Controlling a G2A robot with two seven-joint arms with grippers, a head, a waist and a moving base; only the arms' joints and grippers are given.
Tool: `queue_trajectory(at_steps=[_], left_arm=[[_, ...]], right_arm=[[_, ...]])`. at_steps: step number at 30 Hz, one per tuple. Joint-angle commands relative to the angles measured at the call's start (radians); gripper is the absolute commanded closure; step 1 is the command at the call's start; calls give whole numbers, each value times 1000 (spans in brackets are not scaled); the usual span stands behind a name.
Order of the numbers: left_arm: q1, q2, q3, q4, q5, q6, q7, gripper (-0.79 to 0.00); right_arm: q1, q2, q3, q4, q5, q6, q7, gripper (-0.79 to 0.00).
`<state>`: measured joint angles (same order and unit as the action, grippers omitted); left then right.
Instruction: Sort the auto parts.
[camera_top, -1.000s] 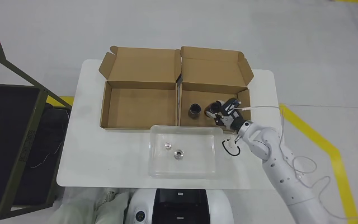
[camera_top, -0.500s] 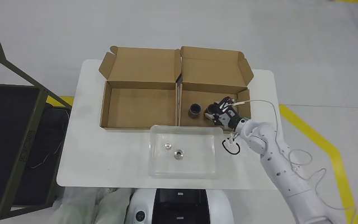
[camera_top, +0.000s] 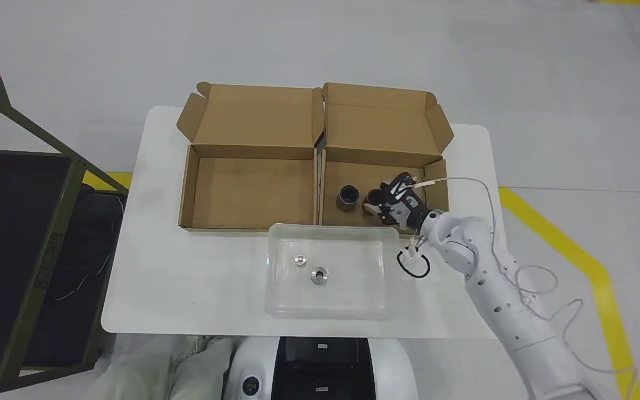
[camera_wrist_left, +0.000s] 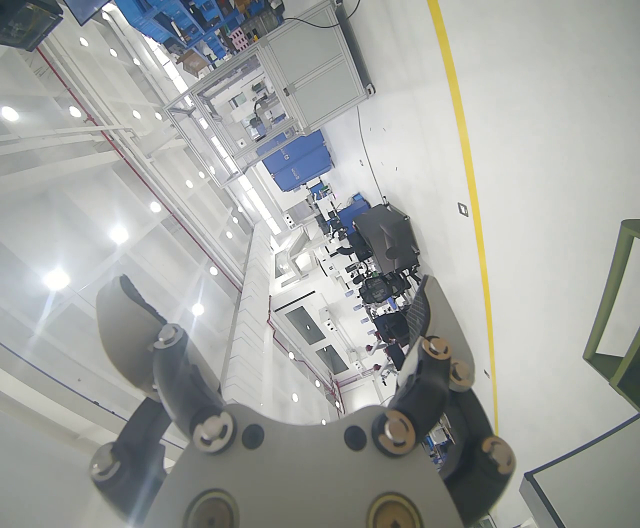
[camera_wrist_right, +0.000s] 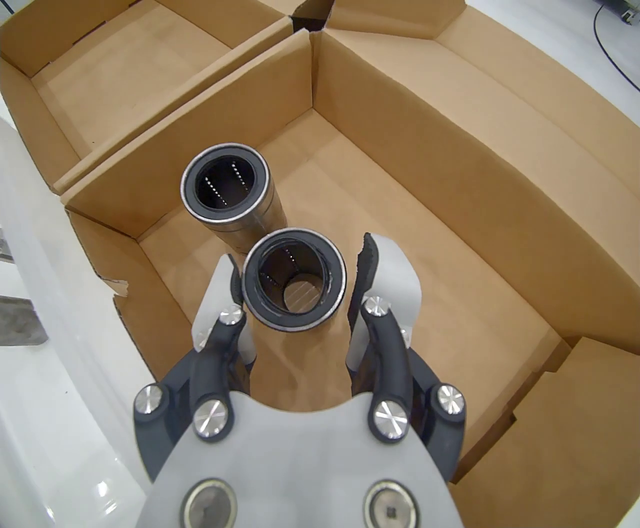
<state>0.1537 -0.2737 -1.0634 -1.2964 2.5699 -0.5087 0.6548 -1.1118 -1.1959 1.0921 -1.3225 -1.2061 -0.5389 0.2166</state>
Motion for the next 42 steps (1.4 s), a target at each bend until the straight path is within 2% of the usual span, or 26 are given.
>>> queue_trajectory(at_steps=[1, 8, 18, 29, 42], left_arm=[[0, 0, 0, 0, 0, 0, 0, -785], [0, 0, 0, 0, 0, 0, 0, -785], [0, 0, 0, 0, 0, 0, 0, -785], [0, 0, 0, 0, 0, 0, 0, -785], [0, 0, 0, 0, 0, 0, 0, -785]], right_arm=[[-3, 2, 6, -13, 1, 1, 1, -440], [-20, 11, 43, -100, -3, -6, 3, -477], [-100, 27, 97, -335, 33, -32, 19, -496], [-199, 33, 52, -517, 56, -93, 26, -499], [-244, 40, -28, -572, -64, -188, 19, -499]])
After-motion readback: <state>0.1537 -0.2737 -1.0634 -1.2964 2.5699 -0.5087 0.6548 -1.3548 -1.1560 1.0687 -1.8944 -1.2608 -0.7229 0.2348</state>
